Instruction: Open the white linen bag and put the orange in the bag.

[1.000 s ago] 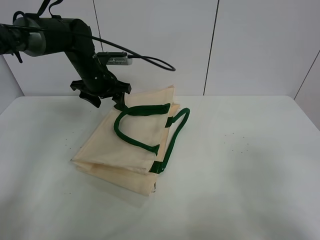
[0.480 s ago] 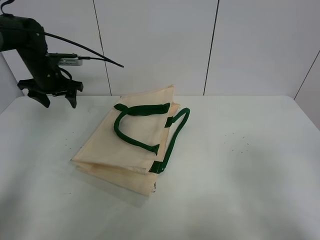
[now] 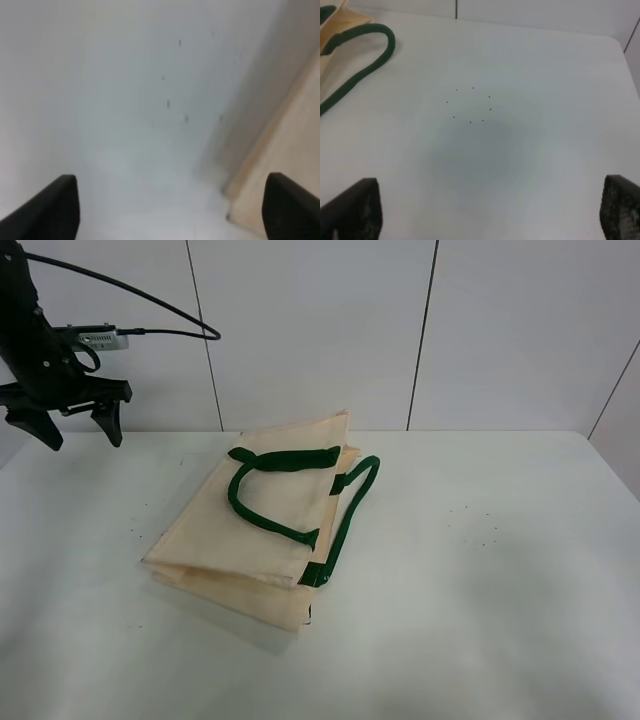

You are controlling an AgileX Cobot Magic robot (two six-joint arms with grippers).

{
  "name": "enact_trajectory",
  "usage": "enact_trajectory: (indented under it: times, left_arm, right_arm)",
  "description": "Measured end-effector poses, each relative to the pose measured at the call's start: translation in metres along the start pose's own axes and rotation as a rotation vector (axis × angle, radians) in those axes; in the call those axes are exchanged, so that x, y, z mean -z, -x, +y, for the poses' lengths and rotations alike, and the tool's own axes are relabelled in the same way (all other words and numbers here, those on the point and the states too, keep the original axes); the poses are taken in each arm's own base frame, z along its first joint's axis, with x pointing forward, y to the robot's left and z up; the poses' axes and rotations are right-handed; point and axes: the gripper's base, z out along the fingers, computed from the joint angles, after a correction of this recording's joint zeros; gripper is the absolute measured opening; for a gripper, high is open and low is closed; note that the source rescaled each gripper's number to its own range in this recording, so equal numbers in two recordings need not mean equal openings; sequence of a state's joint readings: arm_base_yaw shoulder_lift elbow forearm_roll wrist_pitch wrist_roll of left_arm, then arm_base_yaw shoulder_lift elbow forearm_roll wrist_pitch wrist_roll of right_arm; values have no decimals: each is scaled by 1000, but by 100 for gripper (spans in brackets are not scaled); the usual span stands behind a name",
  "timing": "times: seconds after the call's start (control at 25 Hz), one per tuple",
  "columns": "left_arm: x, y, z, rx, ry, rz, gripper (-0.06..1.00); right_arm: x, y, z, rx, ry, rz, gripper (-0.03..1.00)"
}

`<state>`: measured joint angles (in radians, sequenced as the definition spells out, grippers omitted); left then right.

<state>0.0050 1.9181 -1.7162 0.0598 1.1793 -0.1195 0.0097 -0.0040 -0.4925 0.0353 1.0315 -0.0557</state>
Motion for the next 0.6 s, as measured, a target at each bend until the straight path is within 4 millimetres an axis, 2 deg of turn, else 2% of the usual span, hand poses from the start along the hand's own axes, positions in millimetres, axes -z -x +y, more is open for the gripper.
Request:
enact_trajectory:
  times: [0.12,0.24,0.44,0.6]
  left_arm:
    - [17,-27,3,1,-2,3,99]
    - [32,-66,8,0,-1,19,99]
    - [49,-156,19,-9,0,28,99]
    - [45,-227,26,-37,-10,-33,98]
  right_arm:
    - [0,0,0,0,0,0,100]
    - [0,0,0,0,0,0,100]
    - [0,0,0,0,0,0,100]
    - [0,0,0,0,0,0,100]
